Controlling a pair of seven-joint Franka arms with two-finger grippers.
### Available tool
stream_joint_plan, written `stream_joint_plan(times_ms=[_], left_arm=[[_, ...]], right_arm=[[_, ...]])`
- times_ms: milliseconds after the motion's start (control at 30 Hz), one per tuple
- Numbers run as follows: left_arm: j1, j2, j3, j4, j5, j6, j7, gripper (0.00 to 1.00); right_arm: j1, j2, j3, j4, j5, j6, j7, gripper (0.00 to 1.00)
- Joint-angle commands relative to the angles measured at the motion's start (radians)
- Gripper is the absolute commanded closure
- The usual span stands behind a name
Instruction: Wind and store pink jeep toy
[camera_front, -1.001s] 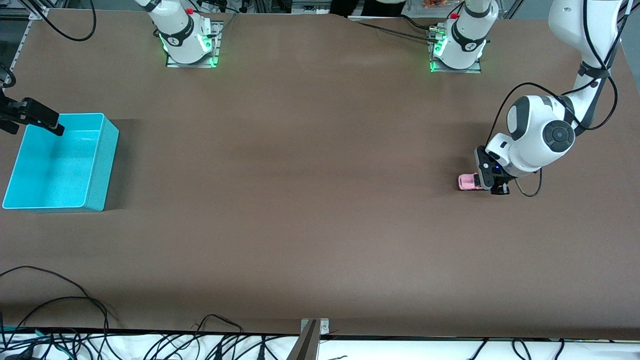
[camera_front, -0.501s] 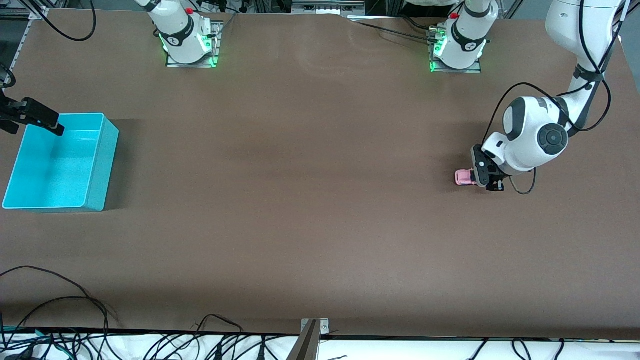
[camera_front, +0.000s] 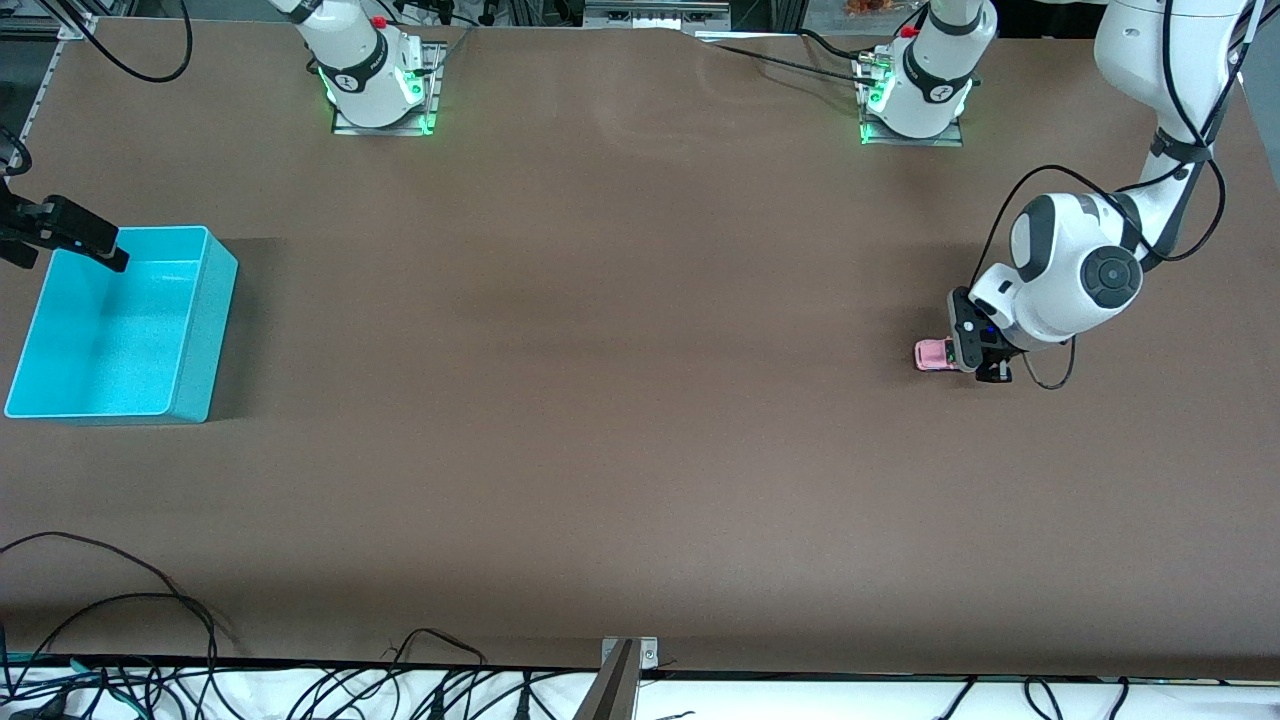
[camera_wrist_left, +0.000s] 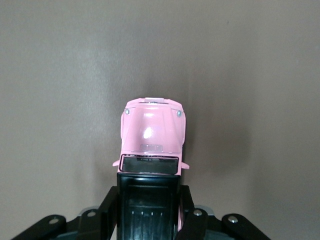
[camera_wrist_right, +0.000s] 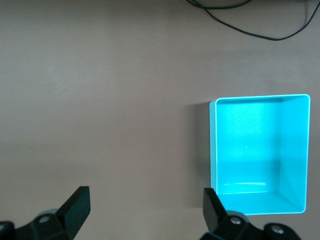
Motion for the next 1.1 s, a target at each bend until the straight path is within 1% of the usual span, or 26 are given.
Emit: stream_joint_plan(times_ms=[0,100,334,801,1068], left_arm=[[0.032,0.083,0.014,0.011,-0.025,0.074,0.047,1.00],[0.051,0.084,0.018,0.009,-0.022,0.074,0.049,1.00],[0.059,0.086,0.034,0.009,-0.017,0.074,0.075,1.00],[0.071,0.090,0.098,0.012,-0.025,0.076,0.174,1.00],[0.071,0.104,0.150,0.012,-0.014,0.088,0.179,1.00]], right_arm=[[-0.003,0.008,-0.003,0.025,0.019,-0.013,-0.008,0.00],[-0.003,0.008,-0.003,0.025,0.019,-0.013,-0.008,0.00],[-0.003,0.008,-0.003,0.025,0.019,-0.013,-0.008,0.00],[-0.005,0.008,-0.003,0.025,0.019,-0.013,-0.008,0.00],[-0.003,0.008,-0.005,0.025,0.019,-0.013,-0.008,0.00]])
